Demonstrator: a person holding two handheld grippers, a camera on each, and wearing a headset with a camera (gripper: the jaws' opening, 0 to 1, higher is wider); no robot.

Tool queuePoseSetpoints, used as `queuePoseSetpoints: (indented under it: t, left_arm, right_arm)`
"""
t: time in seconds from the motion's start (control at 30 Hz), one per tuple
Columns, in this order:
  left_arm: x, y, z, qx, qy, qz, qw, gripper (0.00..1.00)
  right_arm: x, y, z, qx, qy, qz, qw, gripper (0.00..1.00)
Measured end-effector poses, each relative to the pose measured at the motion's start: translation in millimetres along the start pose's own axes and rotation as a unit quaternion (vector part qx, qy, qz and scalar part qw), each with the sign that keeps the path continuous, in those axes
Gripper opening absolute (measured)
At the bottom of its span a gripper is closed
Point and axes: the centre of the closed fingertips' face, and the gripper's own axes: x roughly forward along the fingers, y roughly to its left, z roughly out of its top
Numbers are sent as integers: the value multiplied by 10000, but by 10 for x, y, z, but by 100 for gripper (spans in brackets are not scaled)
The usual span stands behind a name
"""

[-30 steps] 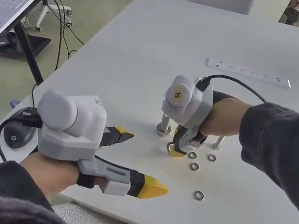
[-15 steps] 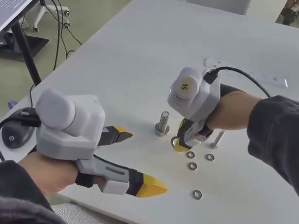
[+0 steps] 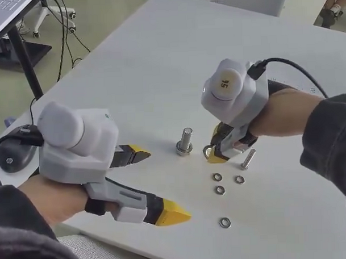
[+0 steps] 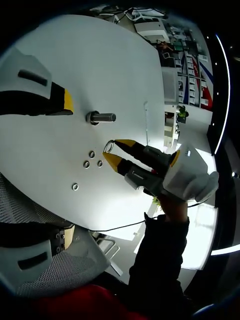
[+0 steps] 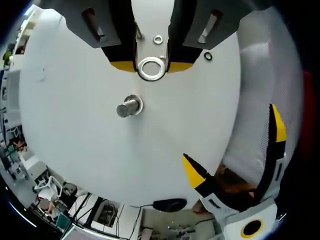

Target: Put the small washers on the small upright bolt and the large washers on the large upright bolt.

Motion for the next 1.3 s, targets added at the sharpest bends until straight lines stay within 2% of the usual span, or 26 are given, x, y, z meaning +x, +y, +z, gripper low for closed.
queuePoseSetpoints:
  t: [0.33, 0.5, 1.0, 1.13, 1.3]
  left_arm:
    - [-4, -1, 12, 13, -28, 0, 10000, 88]
    - [-7, 3, 23, 17, -53, 5, 10000, 88]
    - [-6, 18, 29, 4, -83, 25, 10000, 88]
    - [-10, 28, 30, -6, -92, 35, 10000, 88]
    - [-12, 32, 24, -11, -84, 48, 10000, 88]
  right_arm:
    - [-306, -127, 216, -321, 13, -252, 9992, 23]
    - [-381, -154, 306, -443, -16, -304, 9986, 23]
    - [-350, -297, 419, -628, 111, -299, 9975, 23]
    - [-296, -347, 480, -641, 103, -255, 9976, 23]
    - [-210, -335, 498, -675, 182, -175, 9974, 23]
